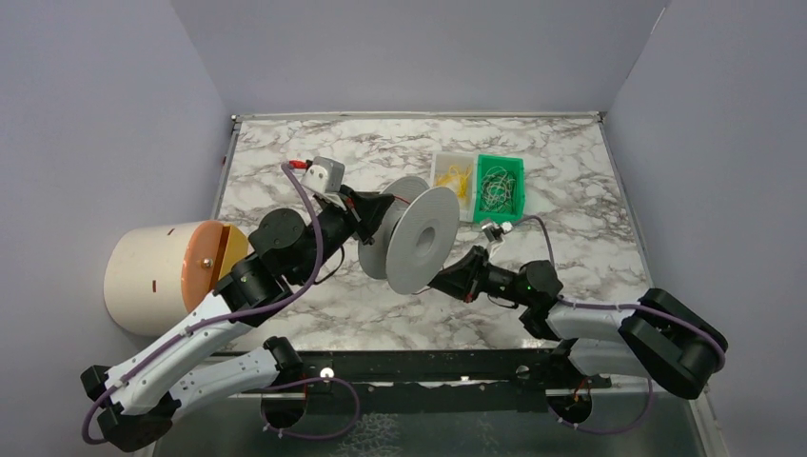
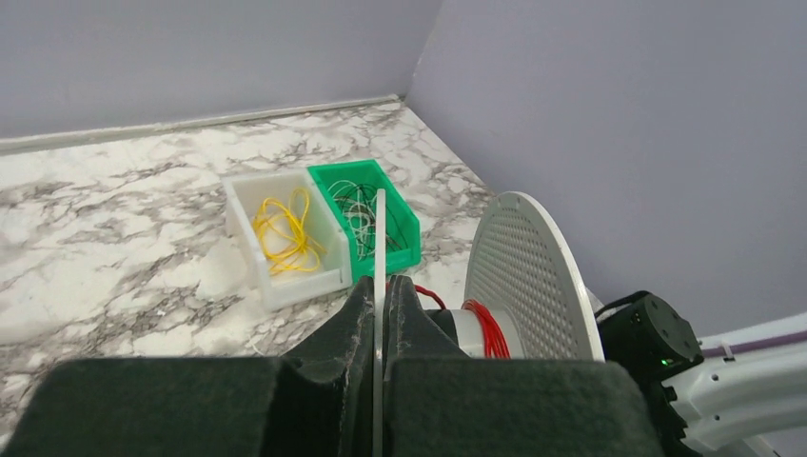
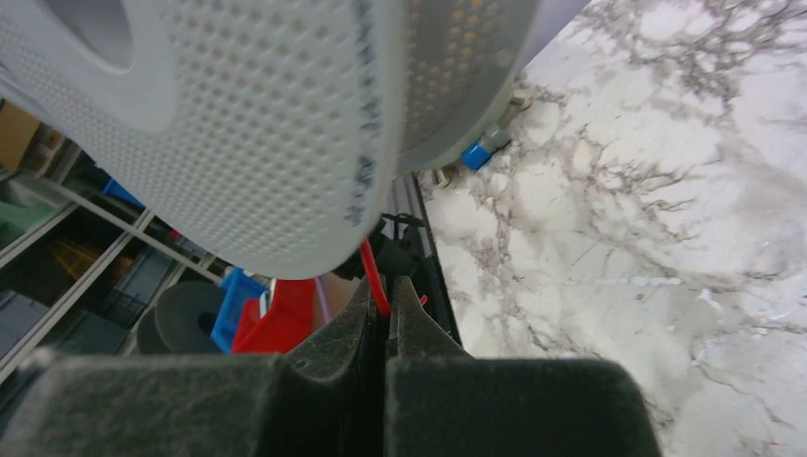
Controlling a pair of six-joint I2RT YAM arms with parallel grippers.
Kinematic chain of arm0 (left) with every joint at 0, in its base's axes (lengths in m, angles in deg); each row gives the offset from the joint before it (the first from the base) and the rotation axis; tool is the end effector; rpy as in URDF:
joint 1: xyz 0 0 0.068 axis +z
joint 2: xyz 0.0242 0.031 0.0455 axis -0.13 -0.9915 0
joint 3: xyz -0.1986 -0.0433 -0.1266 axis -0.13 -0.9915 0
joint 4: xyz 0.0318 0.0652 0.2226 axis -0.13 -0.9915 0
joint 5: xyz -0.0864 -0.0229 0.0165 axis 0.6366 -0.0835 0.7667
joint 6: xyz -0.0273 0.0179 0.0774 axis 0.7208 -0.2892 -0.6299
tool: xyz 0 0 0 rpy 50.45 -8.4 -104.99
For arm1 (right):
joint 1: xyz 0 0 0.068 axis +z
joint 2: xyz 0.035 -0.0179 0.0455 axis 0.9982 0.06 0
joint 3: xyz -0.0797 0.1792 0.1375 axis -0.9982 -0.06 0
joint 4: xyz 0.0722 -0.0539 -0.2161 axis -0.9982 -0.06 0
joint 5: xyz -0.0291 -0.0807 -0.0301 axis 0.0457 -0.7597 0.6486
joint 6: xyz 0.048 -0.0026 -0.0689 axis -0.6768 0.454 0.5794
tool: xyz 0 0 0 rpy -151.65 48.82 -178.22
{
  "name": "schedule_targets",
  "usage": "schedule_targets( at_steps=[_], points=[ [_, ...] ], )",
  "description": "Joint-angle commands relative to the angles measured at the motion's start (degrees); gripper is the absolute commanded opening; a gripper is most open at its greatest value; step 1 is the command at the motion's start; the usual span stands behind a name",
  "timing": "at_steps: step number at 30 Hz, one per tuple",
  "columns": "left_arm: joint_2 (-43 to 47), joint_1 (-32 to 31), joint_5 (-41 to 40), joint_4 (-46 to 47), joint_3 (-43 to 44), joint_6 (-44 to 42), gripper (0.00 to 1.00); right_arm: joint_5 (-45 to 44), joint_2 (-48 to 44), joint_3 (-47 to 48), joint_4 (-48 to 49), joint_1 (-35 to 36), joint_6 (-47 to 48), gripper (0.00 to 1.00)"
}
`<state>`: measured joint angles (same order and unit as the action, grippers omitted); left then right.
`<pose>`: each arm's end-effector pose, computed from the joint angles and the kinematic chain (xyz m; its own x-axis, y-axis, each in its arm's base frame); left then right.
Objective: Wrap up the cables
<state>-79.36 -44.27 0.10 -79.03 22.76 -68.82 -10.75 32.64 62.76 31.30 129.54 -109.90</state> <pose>0.1377 -0.1519 0.3927 -0.1730 -0.3104 -0.9347 0.6310 0.6938 -0.3471 0.1457 0.1857 0.1989 -0.6296 0.3241 -0.7061 -0.7229 0.0886 0.6853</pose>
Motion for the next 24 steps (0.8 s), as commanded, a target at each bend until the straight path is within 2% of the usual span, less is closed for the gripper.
schedule_targets(
  at_steps=[1, 17, 24],
  points=[
    [1.5, 0.2, -11.1, 12.0, -0.9, 3.4, 0.00, 0.3, 2.1, 1.9, 3.1, 3.8, -1.1, 0.03],
    [0.4, 0.1, -27.8, 13.5, -6.1, 6.3, 0.00, -5.0, 9.3, 6.7, 4.7, 13.7, -1.9, 0.10],
    [0.1, 0.2, -31.5, 13.7, -6.6, 6.1, 0.00, -7.2, 9.8, 8.9, 2.4, 16.7, -1.2, 0.13]
  ],
)
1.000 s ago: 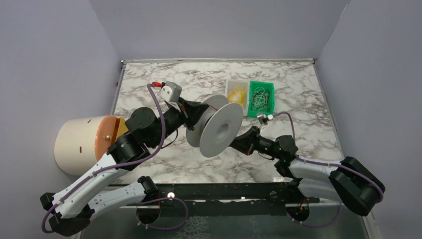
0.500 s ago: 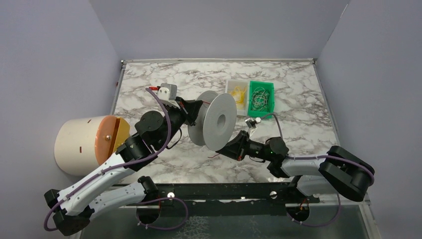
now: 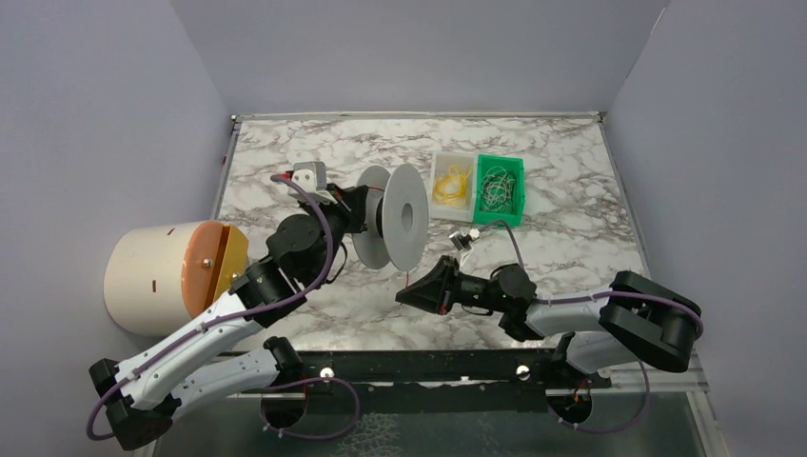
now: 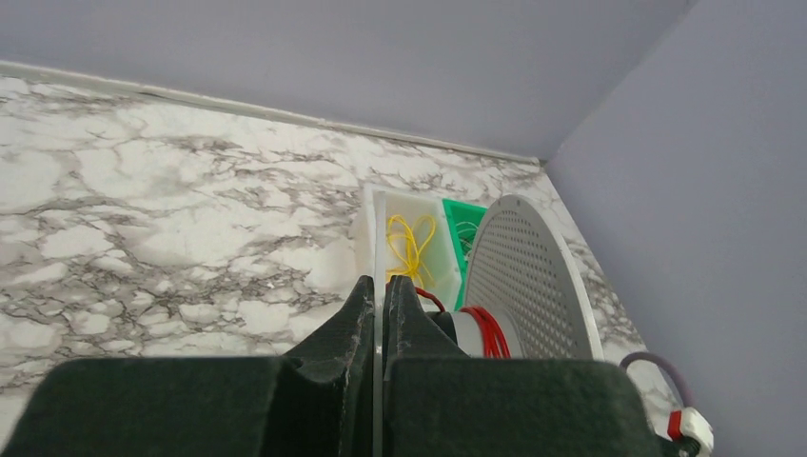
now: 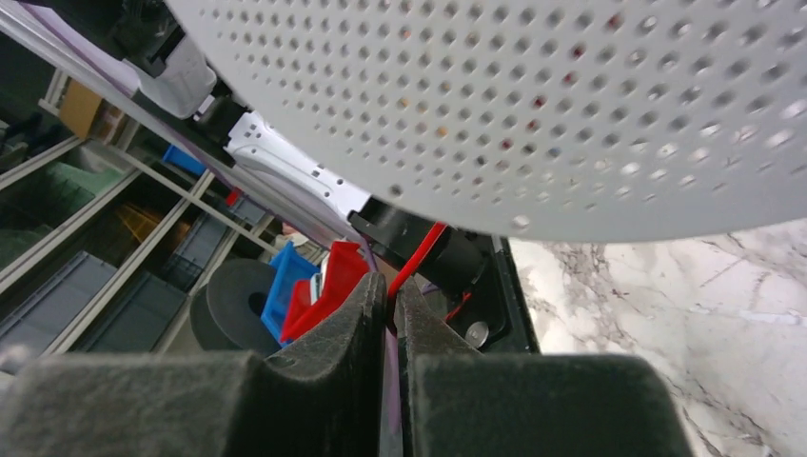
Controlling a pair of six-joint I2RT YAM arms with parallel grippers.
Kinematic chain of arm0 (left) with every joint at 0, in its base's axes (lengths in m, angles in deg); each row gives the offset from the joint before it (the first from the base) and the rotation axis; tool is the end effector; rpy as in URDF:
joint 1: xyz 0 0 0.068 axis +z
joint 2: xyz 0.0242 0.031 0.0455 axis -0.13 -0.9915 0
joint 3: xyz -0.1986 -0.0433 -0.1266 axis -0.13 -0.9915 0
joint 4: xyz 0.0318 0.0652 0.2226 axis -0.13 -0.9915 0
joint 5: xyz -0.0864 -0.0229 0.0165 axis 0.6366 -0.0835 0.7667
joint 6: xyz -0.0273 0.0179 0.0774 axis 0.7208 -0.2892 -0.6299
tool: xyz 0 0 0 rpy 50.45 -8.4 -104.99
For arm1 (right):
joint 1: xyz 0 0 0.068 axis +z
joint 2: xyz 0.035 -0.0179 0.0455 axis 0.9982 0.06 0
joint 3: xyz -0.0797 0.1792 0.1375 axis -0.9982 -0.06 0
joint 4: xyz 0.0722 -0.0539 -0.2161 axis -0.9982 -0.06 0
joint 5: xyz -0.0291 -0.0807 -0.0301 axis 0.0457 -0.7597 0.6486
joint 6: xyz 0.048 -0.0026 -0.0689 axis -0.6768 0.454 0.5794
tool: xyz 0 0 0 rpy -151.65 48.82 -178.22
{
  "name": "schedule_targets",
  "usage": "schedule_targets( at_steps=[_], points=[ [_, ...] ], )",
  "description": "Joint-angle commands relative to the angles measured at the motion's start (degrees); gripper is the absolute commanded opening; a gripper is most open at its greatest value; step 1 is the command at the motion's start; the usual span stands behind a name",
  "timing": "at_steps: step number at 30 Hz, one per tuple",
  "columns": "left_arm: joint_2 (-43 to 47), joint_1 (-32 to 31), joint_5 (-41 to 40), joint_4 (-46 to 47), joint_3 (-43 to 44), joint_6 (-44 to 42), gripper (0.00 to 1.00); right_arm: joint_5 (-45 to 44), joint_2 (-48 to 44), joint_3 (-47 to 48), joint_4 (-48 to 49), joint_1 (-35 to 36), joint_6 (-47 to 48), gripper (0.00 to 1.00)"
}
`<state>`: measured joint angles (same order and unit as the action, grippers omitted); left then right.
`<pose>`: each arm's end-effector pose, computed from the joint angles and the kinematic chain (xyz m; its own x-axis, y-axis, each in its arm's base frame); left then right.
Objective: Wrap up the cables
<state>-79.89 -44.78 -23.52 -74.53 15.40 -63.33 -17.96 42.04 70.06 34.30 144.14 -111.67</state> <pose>0.1599 -0.1382 0.3571 -0.1177 -0.4160 -0.9017 0.2787 0.8577 -0.4321 0.1194 0.2405 0.2064 -0.6974 0.2574 -0.6688 -0.6984 -0.0348 0.7149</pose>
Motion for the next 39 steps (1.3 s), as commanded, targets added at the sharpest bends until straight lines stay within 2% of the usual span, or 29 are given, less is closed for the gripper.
schedule_targets(
  at_steps=[1, 3, 6, 10, 14, 18, 24, 33, 39],
  points=[
    [0.6, 0.7, -8.1, 9.1, 0.8, 0.4, 0.00, -0.4, 0.3, 1.7, -1.3, 2.4, 1.0, 0.12],
    [0.3, 0.7, -8.8, 9.1, 0.8, -0.3, 0.00, -0.9, 0.1, 1.9, -1.8, 2.7, 1.1, 0.12],
    [0.2, 0.6, -8.8, 8.8, 0.6, -0.6, 0.00, -2.1, -0.5, 2.2, -3.4, 3.1, 1.8, 0.02],
    [0.3, 0.7, -8.2, 8.4, -0.4, -0.4, 0.00, -3.5, -2.2, 3.3, -7.2, 3.4, 3.7, 0.01],
    [-0.8, 0.5, -11.0, 6.9, -1.8, 0.2, 0.00, -4.2, -4.6, 6.8, -15.0, 4.2, 7.4, 0.01],
    [-4.6, 0.3, -13.1, 3.0, -1.2, 1.0, 0.00, -7.6, -6.9, 12.6, -27.3, 5.8, 12.3, 0.01],
    [-7.4, -1.8, -17.3, -0.8, -2.2, 4.4, 0.00, -17.9, -9.0, 18.1, -39.6, 7.3, 14.4, 0.01],
    [-10.8, -5.9, -20.7, -5.6, -5.4, 16.5, 0.00, -35.7, -7.0, 22.2, -47.4, 8.2, 12.2, 0.01],
    [-12.8, -6.5, -19.2, -8.4, -6.4, 23.3, 0.00, -45.6, -4.8, 24.7, -53.0, 8.3, 12.0, 0.01]
  ],
)
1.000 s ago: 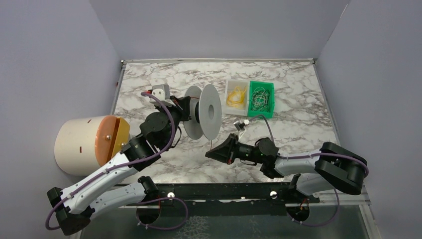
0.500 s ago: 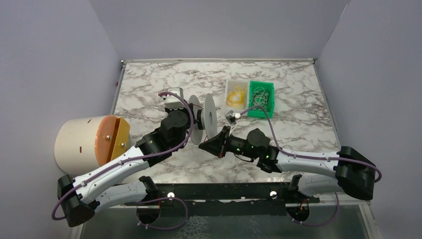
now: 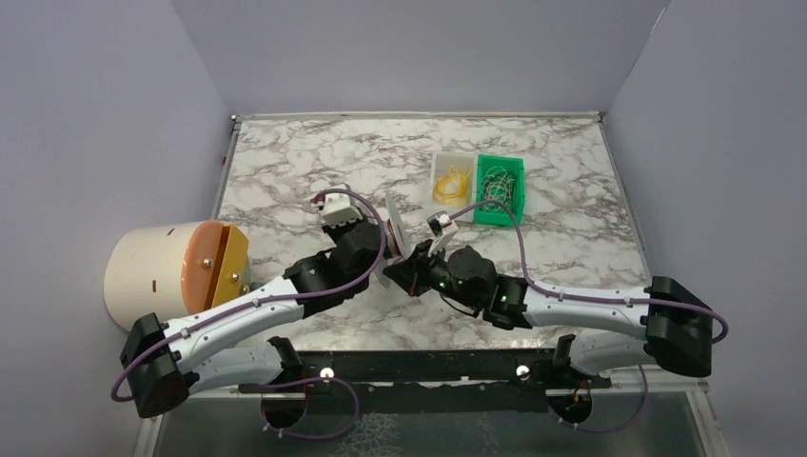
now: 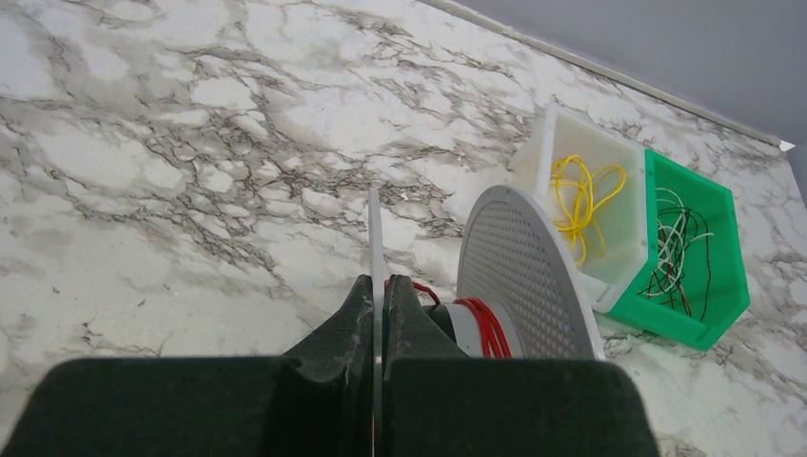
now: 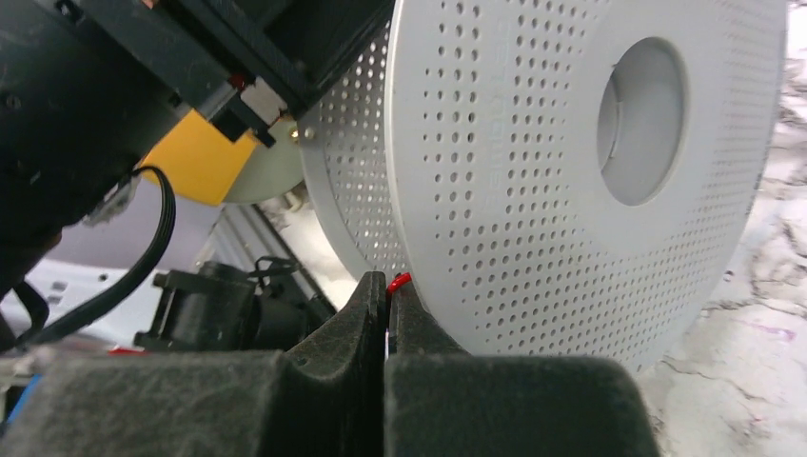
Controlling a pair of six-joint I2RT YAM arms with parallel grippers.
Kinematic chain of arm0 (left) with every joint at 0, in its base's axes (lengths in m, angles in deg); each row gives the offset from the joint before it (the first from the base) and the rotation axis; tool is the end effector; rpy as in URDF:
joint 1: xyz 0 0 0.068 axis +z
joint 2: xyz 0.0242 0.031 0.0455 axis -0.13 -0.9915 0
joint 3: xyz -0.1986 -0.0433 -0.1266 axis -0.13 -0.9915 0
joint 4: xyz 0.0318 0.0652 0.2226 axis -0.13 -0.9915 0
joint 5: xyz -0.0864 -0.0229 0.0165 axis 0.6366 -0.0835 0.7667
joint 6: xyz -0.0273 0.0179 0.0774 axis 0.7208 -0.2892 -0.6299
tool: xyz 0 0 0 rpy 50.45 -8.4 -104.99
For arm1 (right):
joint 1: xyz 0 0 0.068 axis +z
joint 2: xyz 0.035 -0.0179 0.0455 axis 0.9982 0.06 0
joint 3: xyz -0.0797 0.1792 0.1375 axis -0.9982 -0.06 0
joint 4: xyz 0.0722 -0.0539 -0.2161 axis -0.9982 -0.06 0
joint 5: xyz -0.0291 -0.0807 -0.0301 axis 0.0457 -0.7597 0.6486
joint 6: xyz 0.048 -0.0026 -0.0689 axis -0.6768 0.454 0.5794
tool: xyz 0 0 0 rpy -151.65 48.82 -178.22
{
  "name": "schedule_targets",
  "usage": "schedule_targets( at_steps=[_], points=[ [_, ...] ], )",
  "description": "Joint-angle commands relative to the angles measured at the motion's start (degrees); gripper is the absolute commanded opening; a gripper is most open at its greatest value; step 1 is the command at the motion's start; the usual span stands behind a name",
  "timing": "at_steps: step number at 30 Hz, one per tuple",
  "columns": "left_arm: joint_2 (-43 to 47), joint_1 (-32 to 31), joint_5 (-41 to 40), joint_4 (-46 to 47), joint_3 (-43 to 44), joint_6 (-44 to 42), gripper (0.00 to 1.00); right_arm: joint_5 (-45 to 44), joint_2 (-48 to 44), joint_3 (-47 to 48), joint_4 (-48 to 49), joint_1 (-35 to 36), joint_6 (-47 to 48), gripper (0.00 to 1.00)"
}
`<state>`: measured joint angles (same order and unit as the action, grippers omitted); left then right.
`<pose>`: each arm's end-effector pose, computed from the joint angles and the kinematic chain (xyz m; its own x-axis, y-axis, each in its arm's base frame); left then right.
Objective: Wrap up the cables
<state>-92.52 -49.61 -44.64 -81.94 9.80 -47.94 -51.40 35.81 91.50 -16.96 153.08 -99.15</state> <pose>0.1764 -0.1605 0.2674 -0.2134 -0.3410 -0.9155 -0.0982 0.9398 -0.3272 0.1349 0.2755 0.2311 -0.5813 0.2233 -0.7824 -0.5914 0.5445 0.5948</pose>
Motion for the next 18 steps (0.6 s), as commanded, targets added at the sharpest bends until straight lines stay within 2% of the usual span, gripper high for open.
schedule_targets(
  at_steps=[1, 9, 18],
  points=[
    [-0.2, -1.6, 2.9, -1.1, -1.1, 9.2, 0.00, -13.3, 1.7, 3.4, -2.0, -0.6, -0.5, 0.01],
    [-1.0, -1.6, 12.0, -1.0, -2.7, 15.3, 0.00, -21.6, 3.7, 3.7, -2.1, -0.6, 1.0, 0.01],
    [-1.4, -1.7, 21.5, 0.5, -5.3, 18.3, 0.00, -28.3, 7.9, 6.1, -0.2, -0.6, 3.9, 0.01]
  ],
)
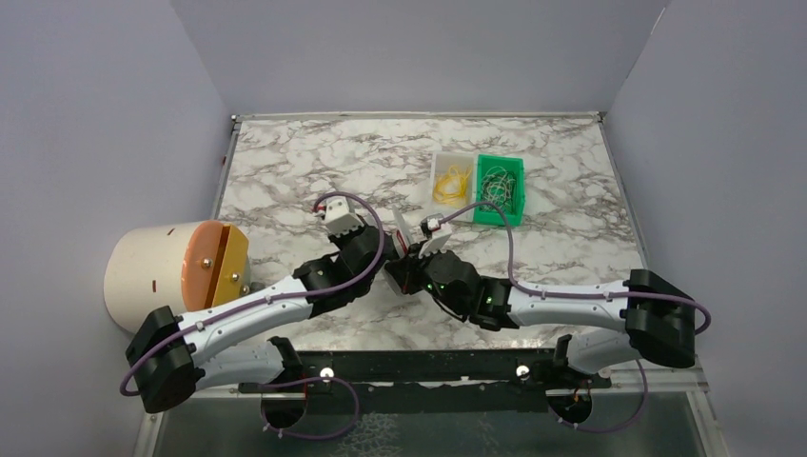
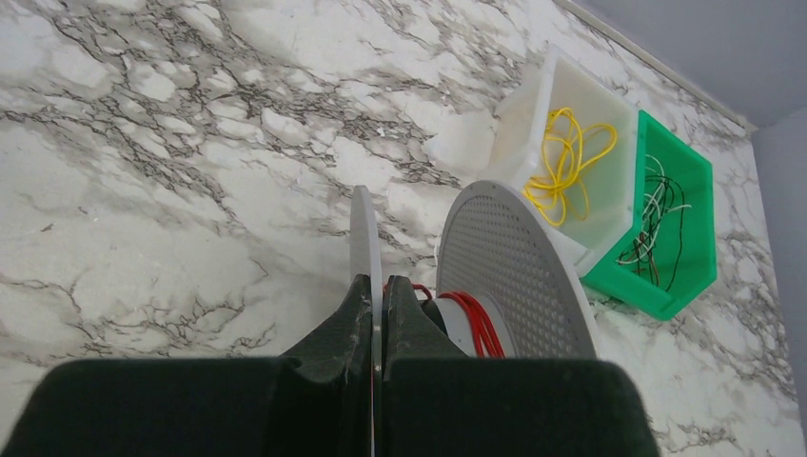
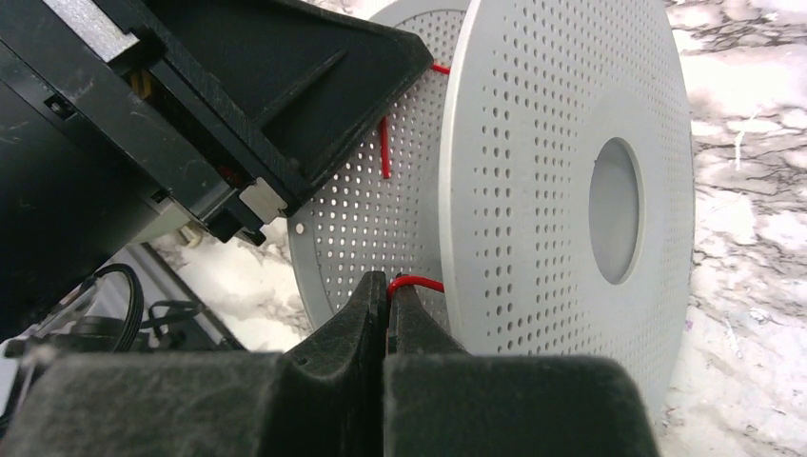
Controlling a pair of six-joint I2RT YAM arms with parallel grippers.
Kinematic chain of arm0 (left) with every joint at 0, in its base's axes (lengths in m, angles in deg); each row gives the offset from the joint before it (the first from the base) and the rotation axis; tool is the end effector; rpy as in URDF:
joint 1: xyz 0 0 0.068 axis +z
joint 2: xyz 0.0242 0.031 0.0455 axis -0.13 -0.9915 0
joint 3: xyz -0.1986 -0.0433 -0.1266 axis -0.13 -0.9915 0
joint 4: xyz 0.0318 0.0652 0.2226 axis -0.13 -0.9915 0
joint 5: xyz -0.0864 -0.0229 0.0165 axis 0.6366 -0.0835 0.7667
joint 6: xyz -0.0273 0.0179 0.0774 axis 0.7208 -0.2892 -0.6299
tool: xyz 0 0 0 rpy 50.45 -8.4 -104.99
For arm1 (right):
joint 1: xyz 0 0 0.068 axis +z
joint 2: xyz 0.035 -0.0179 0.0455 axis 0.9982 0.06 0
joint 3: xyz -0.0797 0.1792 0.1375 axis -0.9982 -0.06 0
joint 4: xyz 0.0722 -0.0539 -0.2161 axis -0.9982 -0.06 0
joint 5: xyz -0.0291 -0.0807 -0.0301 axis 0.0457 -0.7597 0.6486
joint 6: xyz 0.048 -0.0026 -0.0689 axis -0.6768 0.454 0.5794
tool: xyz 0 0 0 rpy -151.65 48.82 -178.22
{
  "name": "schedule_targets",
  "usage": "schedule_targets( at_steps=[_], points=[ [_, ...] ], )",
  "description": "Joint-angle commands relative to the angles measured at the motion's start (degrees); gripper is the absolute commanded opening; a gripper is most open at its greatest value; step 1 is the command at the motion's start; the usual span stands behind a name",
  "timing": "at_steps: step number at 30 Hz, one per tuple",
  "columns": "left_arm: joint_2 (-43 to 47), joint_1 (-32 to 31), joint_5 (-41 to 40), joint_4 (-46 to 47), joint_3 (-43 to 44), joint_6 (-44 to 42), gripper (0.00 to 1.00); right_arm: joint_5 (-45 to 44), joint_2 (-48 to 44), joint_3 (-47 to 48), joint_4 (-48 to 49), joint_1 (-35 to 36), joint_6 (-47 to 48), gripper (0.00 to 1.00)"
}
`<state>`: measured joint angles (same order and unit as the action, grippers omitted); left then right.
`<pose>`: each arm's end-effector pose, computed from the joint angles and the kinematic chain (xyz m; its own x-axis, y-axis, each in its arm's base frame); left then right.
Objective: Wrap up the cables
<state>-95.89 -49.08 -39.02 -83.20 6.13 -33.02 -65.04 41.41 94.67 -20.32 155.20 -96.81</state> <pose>0.1784 -0.1675 0.2288 -0.3177 -0.4749 -0.8207 -0.1442 0.8797 -0.4532 0.1437 0.2833 0.2150 -0.5051 0.2101 -0.8371 -0.4974 0.7217 0.4813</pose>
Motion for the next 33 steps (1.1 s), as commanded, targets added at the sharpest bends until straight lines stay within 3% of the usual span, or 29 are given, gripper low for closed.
schedule_targets(
  at_steps=[1, 19, 27, 33],
  points=[
    [2.3, -2.2, 16.7, 2.3, -2.2, 3.5, 0.00, -15.7, 2.8, 3.2, 3.2, -2.7, 2.1, 0.01],
    [4.6, -2.2, 36.5, 21.9, -18.2, 8.8, 0.00, -30.4, 12.9, 5.2, 6.5, -2.7, 12.1, 0.01],
    [1.1, -1.6, 43.3, 29.4, -23.3, 10.9, 0.00, -32.3, 16.5, 4.7, 9.9, -2.7, 14.3, 0.01],
    [-2.2, -1.2, 44.7, 32.0, -25.1, 11.4, 0.00, -29.1, 16.6, 4.2, 11.1, -2.4, 12.7, 0.01]
  ],
)
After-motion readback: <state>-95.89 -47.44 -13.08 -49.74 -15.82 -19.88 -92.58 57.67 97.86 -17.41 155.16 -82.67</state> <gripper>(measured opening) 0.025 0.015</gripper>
